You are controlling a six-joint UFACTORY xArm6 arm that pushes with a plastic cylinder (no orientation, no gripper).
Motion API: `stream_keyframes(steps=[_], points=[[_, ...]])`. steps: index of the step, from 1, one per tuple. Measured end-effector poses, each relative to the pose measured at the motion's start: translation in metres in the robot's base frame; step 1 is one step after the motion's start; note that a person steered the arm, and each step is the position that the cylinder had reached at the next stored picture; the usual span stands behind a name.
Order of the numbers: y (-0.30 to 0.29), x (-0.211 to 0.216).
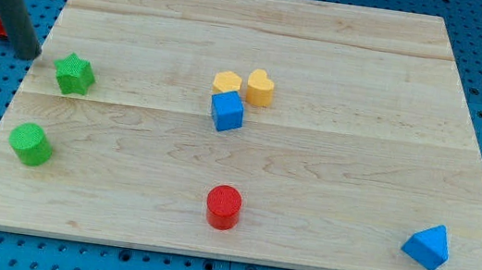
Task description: Push the green blocks towards the center
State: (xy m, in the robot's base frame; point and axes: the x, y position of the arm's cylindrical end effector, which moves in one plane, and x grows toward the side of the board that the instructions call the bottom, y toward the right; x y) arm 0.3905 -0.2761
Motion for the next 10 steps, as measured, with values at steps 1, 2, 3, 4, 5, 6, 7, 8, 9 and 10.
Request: stream_keyframes(steps=[1,2,3,4,5,6,7,8,9,10], points=[[0.062,0.021],[0.117,0.042],[0.075,0.062],[0.130,0.075],[0.189,0.075],[0.141,0.121],[0.087,0.199],[-0.007,0.223],[-0.005,0.189],[0.028,0.148]])
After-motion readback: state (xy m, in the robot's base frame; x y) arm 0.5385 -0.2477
